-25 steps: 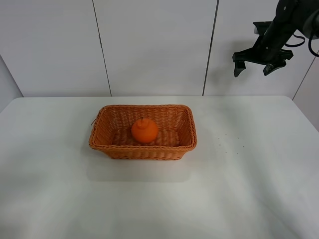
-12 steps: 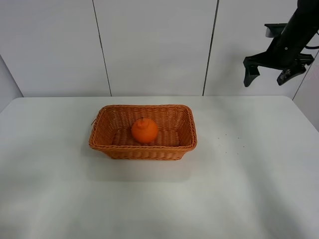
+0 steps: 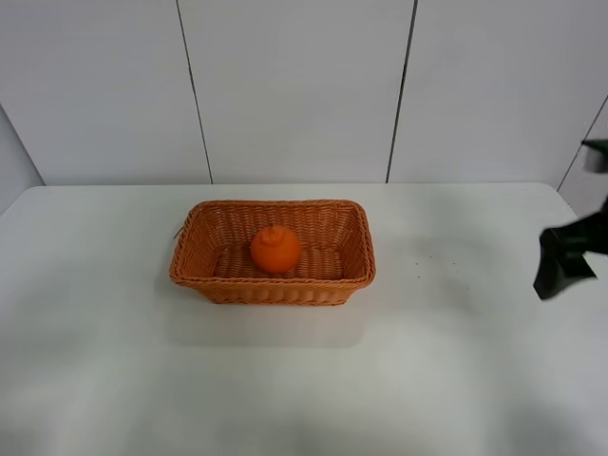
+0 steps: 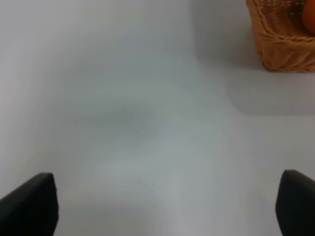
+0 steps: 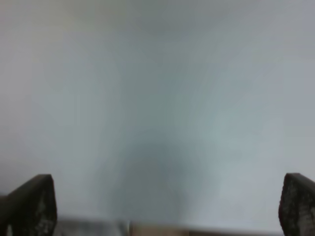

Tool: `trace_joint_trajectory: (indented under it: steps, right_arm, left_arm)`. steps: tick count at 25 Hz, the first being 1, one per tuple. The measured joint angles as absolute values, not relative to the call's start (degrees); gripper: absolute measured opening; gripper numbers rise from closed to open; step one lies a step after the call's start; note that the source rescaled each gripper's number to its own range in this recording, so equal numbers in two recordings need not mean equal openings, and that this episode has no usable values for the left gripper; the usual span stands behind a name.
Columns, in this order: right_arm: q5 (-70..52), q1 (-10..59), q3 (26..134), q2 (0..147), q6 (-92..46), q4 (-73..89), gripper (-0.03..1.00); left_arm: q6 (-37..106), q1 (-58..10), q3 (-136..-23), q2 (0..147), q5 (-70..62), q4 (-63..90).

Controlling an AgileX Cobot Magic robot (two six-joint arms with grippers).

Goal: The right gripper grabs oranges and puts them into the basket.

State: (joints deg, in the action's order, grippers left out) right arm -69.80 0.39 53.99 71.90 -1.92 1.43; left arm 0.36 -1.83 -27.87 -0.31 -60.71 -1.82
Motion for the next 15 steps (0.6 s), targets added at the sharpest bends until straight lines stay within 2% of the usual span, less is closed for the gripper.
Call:
trace_joint_trajectory:
  steps: [7, 15]
  right_arm:
    - [-63.4, 0.4, 35.8, 45.9, -1.9, 1.3, 1.0]
    - [-59.4, 0.4, 28.6, 17.6, -1.9, 1.5, 1.0]
  left_arm:
    - [0.4, -1.8, -27.9, -0.3, -60.7, -1.8]
    - [0.4, -1.8, -27.9, -0.3, -60.7, -1.8]
